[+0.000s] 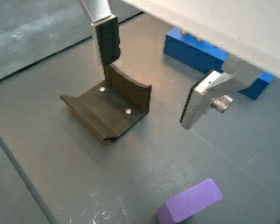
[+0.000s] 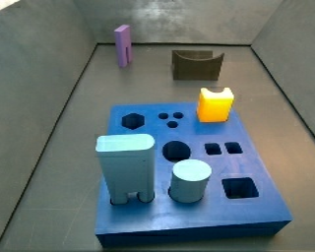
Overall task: Pick up the double-square object. Rotate the double-square object. Move to above the board. Insert the double-square object.
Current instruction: Pick up the double-square object.
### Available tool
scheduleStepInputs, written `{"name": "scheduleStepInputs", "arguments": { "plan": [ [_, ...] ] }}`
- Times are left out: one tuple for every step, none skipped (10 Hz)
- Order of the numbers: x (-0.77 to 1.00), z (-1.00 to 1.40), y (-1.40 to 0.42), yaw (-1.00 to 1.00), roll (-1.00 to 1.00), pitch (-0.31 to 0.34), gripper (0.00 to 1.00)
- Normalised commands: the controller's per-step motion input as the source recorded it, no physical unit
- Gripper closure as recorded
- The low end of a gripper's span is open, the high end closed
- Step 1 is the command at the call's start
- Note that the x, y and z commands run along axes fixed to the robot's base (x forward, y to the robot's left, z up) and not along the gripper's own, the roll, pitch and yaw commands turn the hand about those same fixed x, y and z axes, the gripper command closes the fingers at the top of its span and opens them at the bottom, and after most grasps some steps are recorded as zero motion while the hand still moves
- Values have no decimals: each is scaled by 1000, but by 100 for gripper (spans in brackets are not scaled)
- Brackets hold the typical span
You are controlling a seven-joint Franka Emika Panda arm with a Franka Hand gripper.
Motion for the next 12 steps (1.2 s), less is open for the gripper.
{"name": "scheduleStepInputs", "arguments": {
  "plan": [
    [-509,-131,37,-509,0,-160,0],
    [-603,-257,143,-680,0,-83,0],
    [-663,-357,186,-640,0,-80,0],
    [-723,-346,180,-583,0,-49,0],
    [-720,-437,217,-586,0,-60,0],
    [-394,-500,111,-557,-391,-454,0],
    [-269,-560,206,-509,-346,-417,0],
    [-331,-606,194,-474,-291,-446,0],
    [-26,-574,103,-340,-331,-443,0],
    [0,-580,166,-280,-337,-409,0],
    [0,-603,109,-209,-314,-437,0],
    [0,-623,97,-137,-334,-391,0]
  ]
}}
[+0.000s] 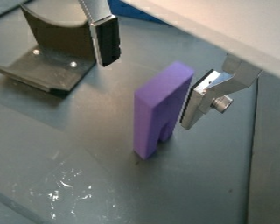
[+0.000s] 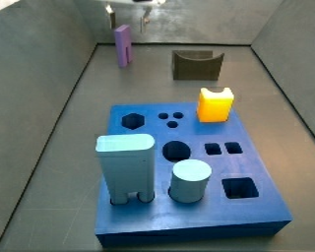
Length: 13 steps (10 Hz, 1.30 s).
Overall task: Pick up the double-square object. Rotate the double-square object. Move to above the board. Insert the double-square object.
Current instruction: Pick up the double-square object.
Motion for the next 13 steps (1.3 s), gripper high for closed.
{"name": "scheduleStepInputs", "arguments": {
  "plan": [
    [0,-489,43,-91,-234,-331,0],
    [0,-469,0,-29,-211,-346,0],
    [0,-297,0,-3,-183,-231,0],
    [0,0,0,-6,-29,0,0],
    [0,0,0,0,0,0,100],
    [0,0,0,0,0,0,100],
    [0,0,0,0,0,0,100],
    [0,0,0,0,0,0,100],
    [0,0,0,0,0,0,100],
    [0,0,0,0,0,0,100],
    [0,0,0,0,0,0,100],
    [0,0,0,0,0,0,100],
    [0,0,0,0,0,0,100]
  ]
}}
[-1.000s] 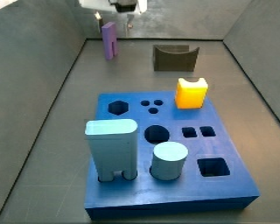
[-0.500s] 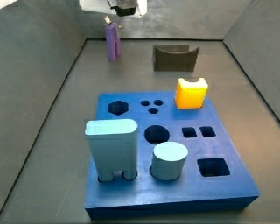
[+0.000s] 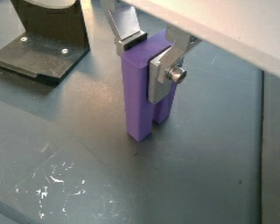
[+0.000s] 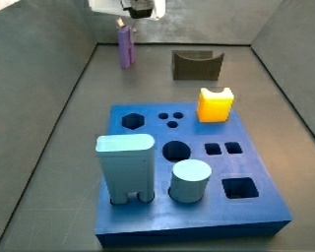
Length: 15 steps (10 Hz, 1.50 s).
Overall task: Pick up the double-square object. Rotate the double-square object. Move to above the board. Insert the double-square object.
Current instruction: Pick up the double-square object, then rotate the double-square object.
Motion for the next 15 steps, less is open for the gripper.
{"name": "scheduleStepInputs", "arguments": {
  "plan": [
    [0,0,0,0,0,0,100],
    [0,0,0,0,0,0,100],
    [0,0,0,0,0,0,100],
    [0,0,0,0,0,0,100],
    [59,1000,-427,0,0,0,100],
    [63,1000,-446,-18,-3,24,100],
    [50,1000,-412,-1,8,53,100],
    [48,1000,-359,5,26,80,100],
    [45,1000,-342,9,40,82,100],
    [39,1000,-314,12,53,81,100],
    [36,1000,-288,12,63,77,100],
    [35,1000,-260,13,72,80,100],
    [34,1000,-237,15,76,85,100],
    [32,1000,-208,15,77,90,100],
    [31,1000,-182,15,78,93,100]
  ]
}}
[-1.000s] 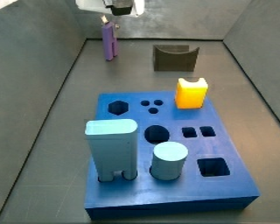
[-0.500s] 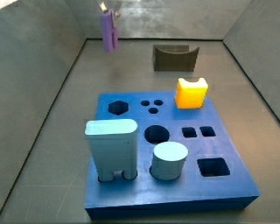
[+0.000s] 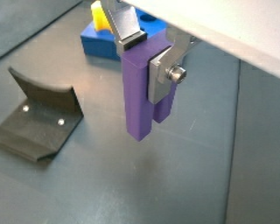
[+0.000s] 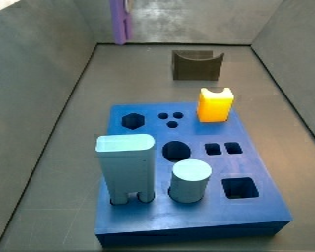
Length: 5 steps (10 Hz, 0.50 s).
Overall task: Pick up the double-square object. Rotate the double-square object. Move to above the board. Insert the double-square object.
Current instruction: Rotate the double-square object.
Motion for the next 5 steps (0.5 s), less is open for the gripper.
{"name": "scheduleStepInputs", "arguments": {
  "plan": [
    [30,996,-148,14,78,92,100],
    [26,846,-96,15,75,95,100],
    [24,696,-61,17,74,97,100],
    [21,497,-36,18,72,99,100],
    [17,347,-24,19,72,100,100]
  ]
}}
